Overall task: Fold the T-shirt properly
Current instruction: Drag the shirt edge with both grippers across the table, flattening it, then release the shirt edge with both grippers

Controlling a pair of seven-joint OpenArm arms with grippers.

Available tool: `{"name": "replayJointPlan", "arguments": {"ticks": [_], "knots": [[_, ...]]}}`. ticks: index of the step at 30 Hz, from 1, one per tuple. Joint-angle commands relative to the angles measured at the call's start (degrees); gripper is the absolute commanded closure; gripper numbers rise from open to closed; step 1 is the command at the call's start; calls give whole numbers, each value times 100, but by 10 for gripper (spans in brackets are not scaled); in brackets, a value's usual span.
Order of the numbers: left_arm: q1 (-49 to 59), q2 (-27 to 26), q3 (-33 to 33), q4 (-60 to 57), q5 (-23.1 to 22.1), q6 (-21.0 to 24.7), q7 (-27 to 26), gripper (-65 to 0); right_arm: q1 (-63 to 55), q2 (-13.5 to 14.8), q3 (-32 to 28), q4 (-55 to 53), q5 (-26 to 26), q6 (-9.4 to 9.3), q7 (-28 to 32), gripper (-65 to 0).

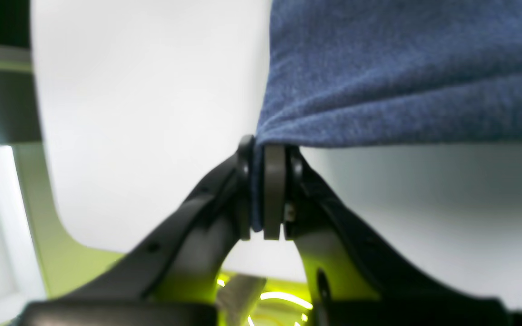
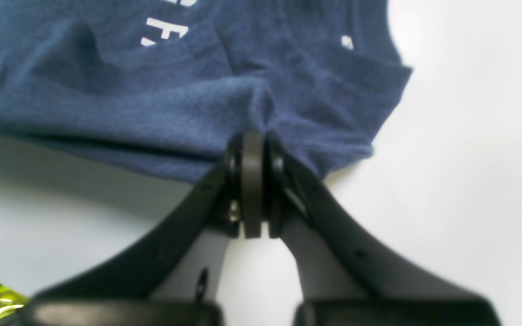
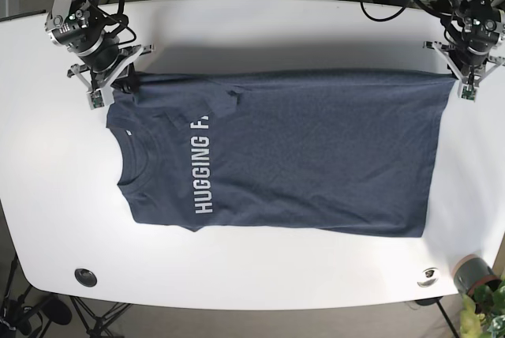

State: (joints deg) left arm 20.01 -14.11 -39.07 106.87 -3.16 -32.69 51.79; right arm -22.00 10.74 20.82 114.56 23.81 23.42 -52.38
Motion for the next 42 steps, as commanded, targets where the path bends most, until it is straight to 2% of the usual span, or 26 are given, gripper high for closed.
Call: {"name": "replayJointPlan", "arguments": {"ticks": [1, 5, 11, 13, 18, 20, 21, 24, 32, 42], "knots": [[166, -44, -141, 16, 92, 56, -339, 0, -143, 20, 59, 73, -30, -43, 117, 0], [359, 114, -221, -133, 109, 56, -656, 0, -433, 3, 41, 73, 5, -43, 117, 0], [535, 141, -282, -177, 109, 64, -647, -13, -644, -164, 59, 65, -38, -78, 117, 0], [579, 141, -273, -221, 109, 73, -647, -57, -714, -182, 59, 65, -38, -78, 117, -62], [570, 141, -273, -265, 109, 82, -647, -282, -776, -243, 59, 65, -21, -78, 117, -358], [562, 141, -265, -265, 109, 82, -647, -356, -785, -296, 76, 82, -30, -69, 126, -444], [562, 141, -265, -256, 109, 82, -647, -378, -785, -305, 138, 82, -3, -52, 126, -466], [553, 141, -265, -230, 100, 82, -647, -392, -750, -340, 331, 82, 5, -43, 126, -472], [518, 141, -265, 430, 48, 56, -656, -392, -266, -296, 384, 65, -12, -43, 126, -472], [-511, 141, -256, 403, 92, 56, -647, -392, 1017, -279, 349, -516, -38, -43, 100, -472]]}}
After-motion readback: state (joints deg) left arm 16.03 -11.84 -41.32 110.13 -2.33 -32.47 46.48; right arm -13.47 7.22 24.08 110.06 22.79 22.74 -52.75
